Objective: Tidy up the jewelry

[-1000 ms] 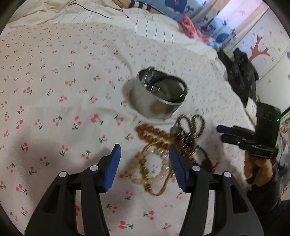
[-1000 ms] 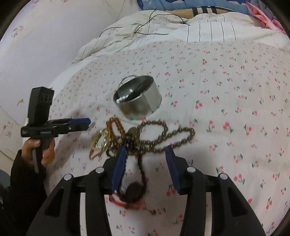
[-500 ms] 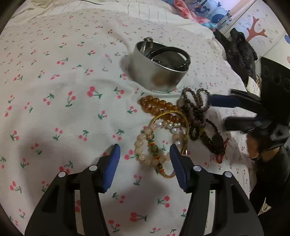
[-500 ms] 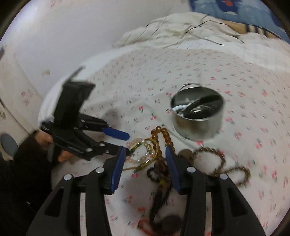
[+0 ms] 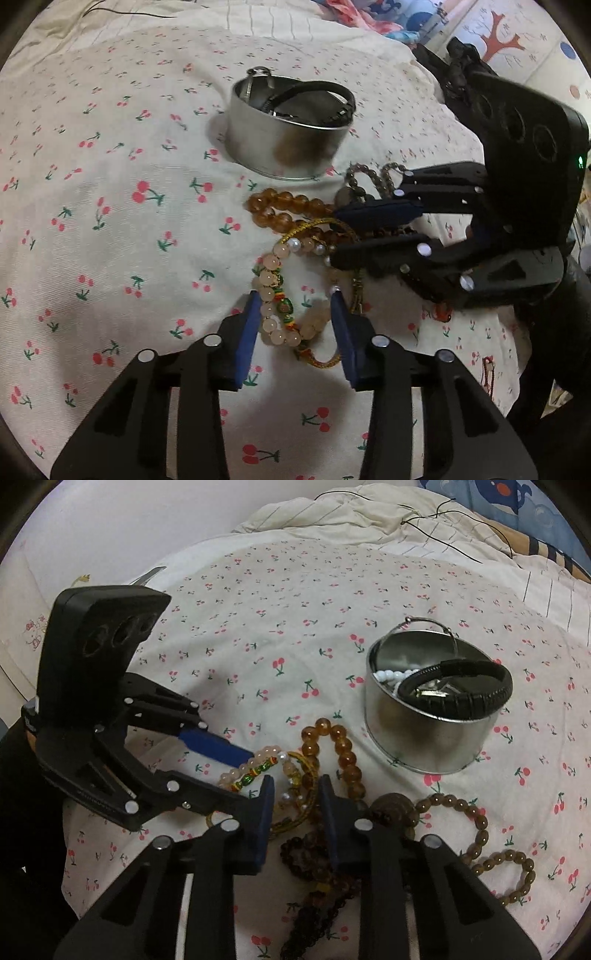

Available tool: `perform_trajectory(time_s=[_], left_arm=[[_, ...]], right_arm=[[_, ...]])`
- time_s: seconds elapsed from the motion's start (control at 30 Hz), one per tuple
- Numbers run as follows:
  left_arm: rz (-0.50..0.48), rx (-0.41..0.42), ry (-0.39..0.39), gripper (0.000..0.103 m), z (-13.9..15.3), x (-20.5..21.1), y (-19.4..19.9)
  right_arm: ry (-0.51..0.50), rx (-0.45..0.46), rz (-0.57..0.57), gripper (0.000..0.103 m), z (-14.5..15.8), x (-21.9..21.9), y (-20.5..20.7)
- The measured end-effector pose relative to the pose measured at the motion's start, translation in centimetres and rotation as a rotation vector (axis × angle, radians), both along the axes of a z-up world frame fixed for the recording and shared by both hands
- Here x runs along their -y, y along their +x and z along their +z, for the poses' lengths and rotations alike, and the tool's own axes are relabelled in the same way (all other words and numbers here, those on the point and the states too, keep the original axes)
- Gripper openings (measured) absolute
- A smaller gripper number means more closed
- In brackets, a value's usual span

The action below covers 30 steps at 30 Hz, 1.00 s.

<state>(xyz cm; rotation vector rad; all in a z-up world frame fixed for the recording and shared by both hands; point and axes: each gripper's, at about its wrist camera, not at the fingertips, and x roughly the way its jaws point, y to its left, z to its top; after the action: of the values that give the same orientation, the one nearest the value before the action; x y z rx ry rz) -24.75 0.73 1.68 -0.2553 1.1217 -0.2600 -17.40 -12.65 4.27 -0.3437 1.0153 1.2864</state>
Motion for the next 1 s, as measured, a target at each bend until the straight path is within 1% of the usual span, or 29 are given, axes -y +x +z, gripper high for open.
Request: perform_trajectory(time_s=[0.07,0.13,0.2,0.3,0.37,0.47,0.6,0.63,0.67,0.7,0.73,0.8,0.93,1.0], left_arm=[[-0.001,-0.003,-0.006,0.031,0.1,-0.1,-0.1],[-0.002,-0.006,-0.017,0.025,0.1,-0.2,-0.2],[-0.009,-0.007,-0.023,0.022,0.2,-0.2,-0.2],[-0.007,-0.017,-0.033,0.022,0.1,-0.5,-0.2],[0.001,-0.025,-0.044,0.022,0.0,-0.9,-0.2],[0.017,-0.039,-0.067,0.022,-0.3,-1.4,-0.2],[0.012,-0.038,-0.046,0.021,-0.3,-1.0,0.0],[0.006,-0.035,-0.041,0.015,-0.1,-0.9,0.0],[-0.001,-0.032,-0.033,0.011,-0.1,-0.7,0.0],[-0.007,-0.028,-0.017,0.009,0.1,-0.5,0.0],[-0.006,-0.023,-0.017,0.009,0.3,-0.3,0.0],[-0.005,-0.009,-0.026,0.009,0.9,-0.5,-0.2],[0.005,0.030,-0.059,0.008,2.1,-1.6,-0.6],[0.002,0.052,-0.107,0.008,2.8,-2.3,-0.9]], right_arm=[[0.009,-0.015,-0.003,0.021,0.1,0.1,0.1],[0.022,-0.038,-0.006,0.019,0.2,0.3,0.2],[0.031,-0.069,-0.005,0.019,0.1,0.5,0.4],[0.056,-0.150,-0.022,0.020,-0.3,0.9,1.2],[0.065,-0.180,-0.035,0.020,-0.5,1.2,1.6],[0.046,-0.161,-0.044,0.020,-0.6,1.3,1.7],[0.034,-0.142,-0.037,0.018,-0.7,1.3,1.6],[0.032,-0.128,-0.030,0.013,-0.6,1.2,1.4],[0.033,-0.123,-0.027,0.009,-0.5,1.2,1.3],[0.034,-0.109,-0.025,0.008,-0.3,1.2,1.1],[0.032,-0.095,-0.024,0.007,-0.2,1.1,0.9],[0.036,-0.076,-0.025,0.006,0.0,1.1,0.6],[0.058,-0.072,-0.048,0.005,0.6,1.6,0.8],[0.068,-0.084,-0.060,0.005,0.9,2.1,1.1]])
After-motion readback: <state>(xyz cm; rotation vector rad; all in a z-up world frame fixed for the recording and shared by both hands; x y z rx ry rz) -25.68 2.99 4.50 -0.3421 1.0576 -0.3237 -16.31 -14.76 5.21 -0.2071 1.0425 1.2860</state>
